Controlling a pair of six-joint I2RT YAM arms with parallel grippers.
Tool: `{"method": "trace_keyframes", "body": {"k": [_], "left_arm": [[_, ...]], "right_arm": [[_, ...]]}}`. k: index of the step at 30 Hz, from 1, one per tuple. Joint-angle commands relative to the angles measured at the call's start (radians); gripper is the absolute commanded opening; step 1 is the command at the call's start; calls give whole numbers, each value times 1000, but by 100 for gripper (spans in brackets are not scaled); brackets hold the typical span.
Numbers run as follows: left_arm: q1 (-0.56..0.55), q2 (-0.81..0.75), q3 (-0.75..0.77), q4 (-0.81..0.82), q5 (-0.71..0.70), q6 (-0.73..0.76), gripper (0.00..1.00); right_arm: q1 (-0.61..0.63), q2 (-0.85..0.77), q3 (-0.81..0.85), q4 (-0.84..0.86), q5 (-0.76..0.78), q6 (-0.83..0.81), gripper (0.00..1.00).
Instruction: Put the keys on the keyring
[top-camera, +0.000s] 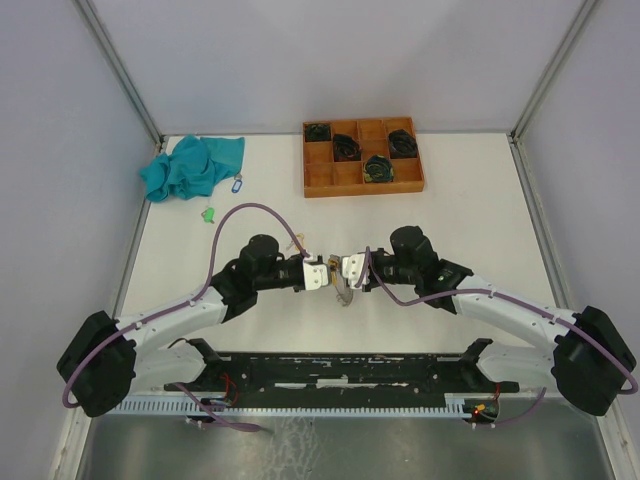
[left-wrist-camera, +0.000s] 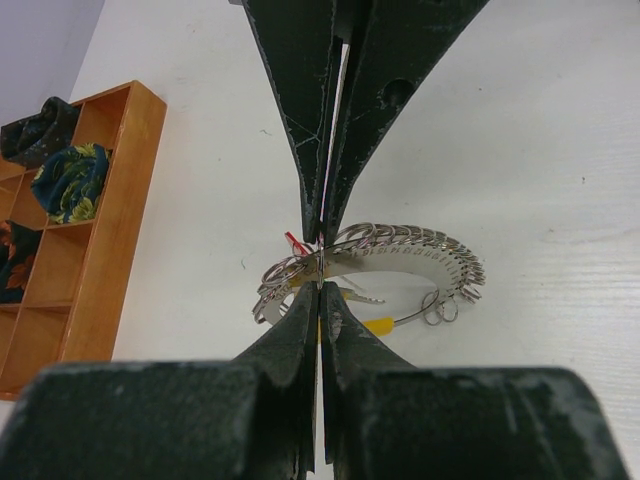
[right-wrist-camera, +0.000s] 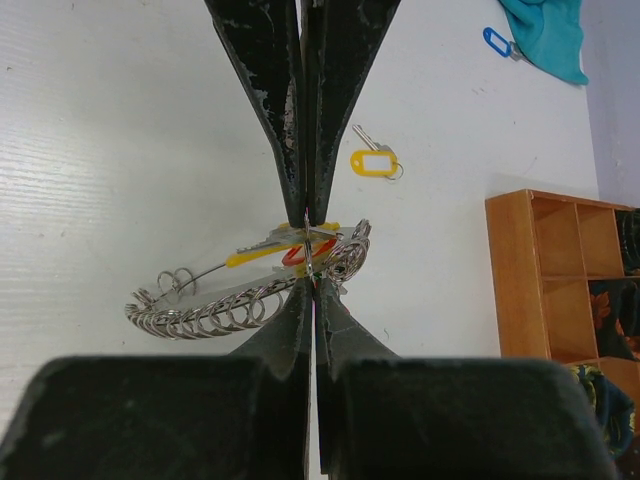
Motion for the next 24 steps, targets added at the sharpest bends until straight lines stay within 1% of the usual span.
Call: {"method": "trace_keyframes", "body": {"k": [1,13,24], "left_arm": [[-5,3,18,99,51,-46,3],[-4,13,19,96,57,-48,3],[-5,17,49,-24,24,11,3]], "right_arm": [[11,-1,54,95,-36,22,1],[21,1,61,103,-41,29,1],[21,-24,49,104,-30,26,1]]}}
